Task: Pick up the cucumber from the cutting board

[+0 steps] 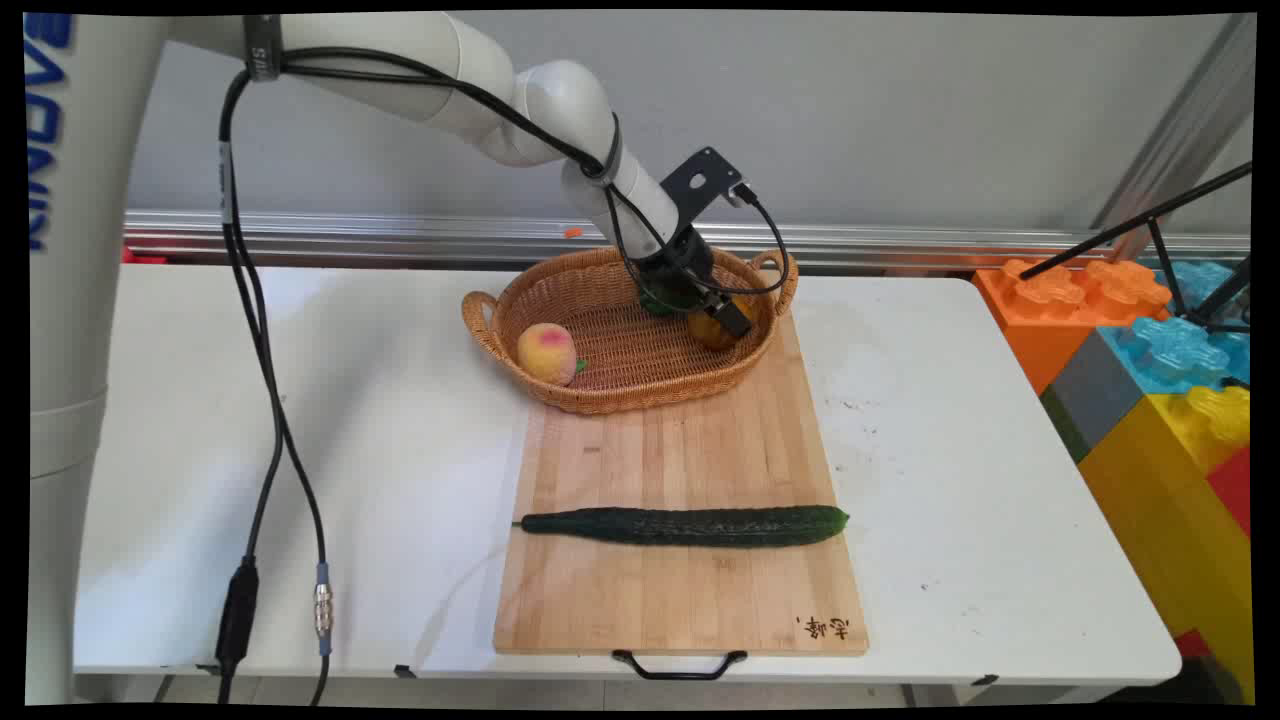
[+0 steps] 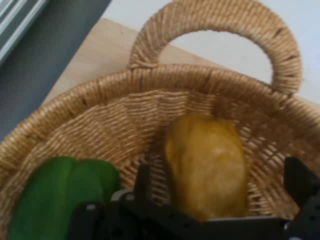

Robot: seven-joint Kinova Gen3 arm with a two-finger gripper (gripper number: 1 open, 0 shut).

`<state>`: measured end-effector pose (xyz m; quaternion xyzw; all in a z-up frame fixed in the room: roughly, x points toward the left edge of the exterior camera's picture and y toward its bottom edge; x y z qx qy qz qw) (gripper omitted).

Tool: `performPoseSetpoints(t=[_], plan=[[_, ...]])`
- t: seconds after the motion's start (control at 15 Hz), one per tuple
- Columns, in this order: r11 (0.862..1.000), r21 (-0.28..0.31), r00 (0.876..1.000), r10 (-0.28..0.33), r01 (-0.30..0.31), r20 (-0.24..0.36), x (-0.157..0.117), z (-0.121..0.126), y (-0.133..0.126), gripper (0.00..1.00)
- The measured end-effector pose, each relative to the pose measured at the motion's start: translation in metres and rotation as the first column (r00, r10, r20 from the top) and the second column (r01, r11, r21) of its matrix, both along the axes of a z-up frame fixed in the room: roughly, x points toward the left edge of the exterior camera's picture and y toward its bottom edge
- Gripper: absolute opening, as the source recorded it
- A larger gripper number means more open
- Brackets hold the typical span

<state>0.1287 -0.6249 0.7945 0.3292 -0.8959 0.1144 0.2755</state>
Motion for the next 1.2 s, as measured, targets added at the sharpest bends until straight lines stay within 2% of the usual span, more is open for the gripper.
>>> performPoseSetpoints(t=[0.27, 0.6, 0.8, 1.0, 1.2], plan=[[0.999, 0.026, 0.999, -0.027, 0.027, -0.020, -0.010, 0.017, 0.021, 1.00], [0.987, 0.101, 0.992, -0.122, 0.125, -0.031, -0.015, 0.046, 0.071, 1.00], [0.966, 0.153, 0.978, -0.204, 0.207, -0.034, -0.010, 0.057, 0.105, 1.00], [0.937, 0.194, 0.957, -0.289, 0.290, -0.036, -0.003, 0.058, 0.134, 1.00], [0.911, 0.205, 0.933, -0.355, 0.359, -0.054, 0.000, 0.052, 0.151, 1.00]])
